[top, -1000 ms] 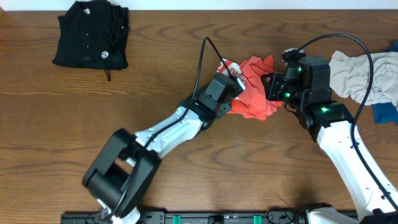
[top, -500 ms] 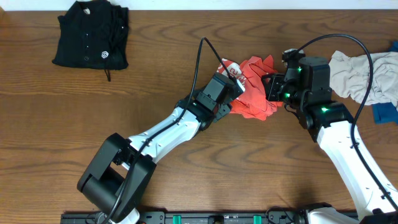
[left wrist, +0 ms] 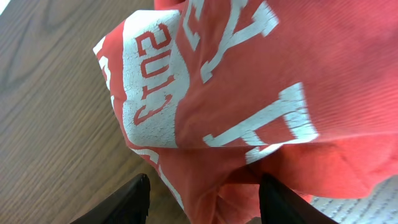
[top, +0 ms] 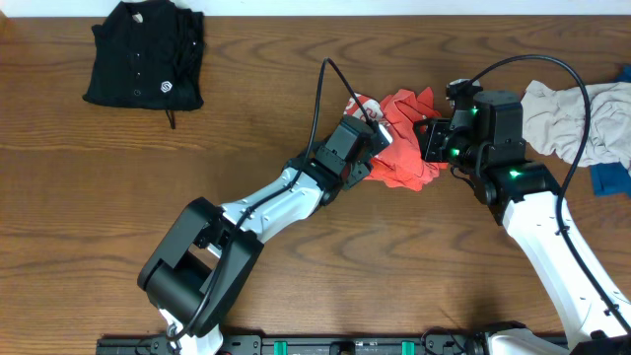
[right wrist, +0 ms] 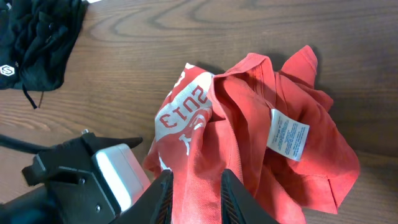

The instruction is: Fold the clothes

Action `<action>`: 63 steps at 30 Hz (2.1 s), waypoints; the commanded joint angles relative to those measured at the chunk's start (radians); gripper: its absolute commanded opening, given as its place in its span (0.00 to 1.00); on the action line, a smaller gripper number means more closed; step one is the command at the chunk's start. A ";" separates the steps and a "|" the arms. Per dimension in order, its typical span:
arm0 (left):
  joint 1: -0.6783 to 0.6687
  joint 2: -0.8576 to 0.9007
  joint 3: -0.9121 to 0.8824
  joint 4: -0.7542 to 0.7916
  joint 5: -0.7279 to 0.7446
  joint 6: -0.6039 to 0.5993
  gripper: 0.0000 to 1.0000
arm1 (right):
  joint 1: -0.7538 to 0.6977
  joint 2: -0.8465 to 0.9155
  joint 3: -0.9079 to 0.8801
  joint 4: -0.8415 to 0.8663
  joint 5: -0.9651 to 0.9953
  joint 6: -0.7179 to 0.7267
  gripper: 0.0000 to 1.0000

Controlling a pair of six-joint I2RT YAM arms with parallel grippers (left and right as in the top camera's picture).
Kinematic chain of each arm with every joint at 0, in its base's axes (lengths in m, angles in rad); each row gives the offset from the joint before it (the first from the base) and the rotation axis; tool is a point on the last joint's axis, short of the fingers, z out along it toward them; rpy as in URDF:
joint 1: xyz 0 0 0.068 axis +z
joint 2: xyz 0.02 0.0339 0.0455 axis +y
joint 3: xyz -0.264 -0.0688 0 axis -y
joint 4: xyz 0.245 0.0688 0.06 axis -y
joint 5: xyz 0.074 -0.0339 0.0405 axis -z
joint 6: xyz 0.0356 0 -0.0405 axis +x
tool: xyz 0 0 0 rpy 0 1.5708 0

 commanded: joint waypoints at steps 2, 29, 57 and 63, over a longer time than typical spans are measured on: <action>0.031 0.013 0.011 0.021 0.010 -0.001 0.56 | -0.001 -0.003 0.005 0.002 -0.008 0.006 0.24; 0.069 0.058 0.011 0.045 0.167 -0.013 0.48 | -0.001 -0.003 0.005 0.003 -0.008 0.006 0.23; 0.066 -0.097 0.011 -0.215 0.166 -0.018 0.06 | -0.001 -0.003 0.005 -0.004 -0.039 0.006 0.22; 0.066 -0.139 0.011 -0.337 0.163 -0.021 0.06 | -0.001 -0.003 0.005 -0.010 -0.042 0.007 0.22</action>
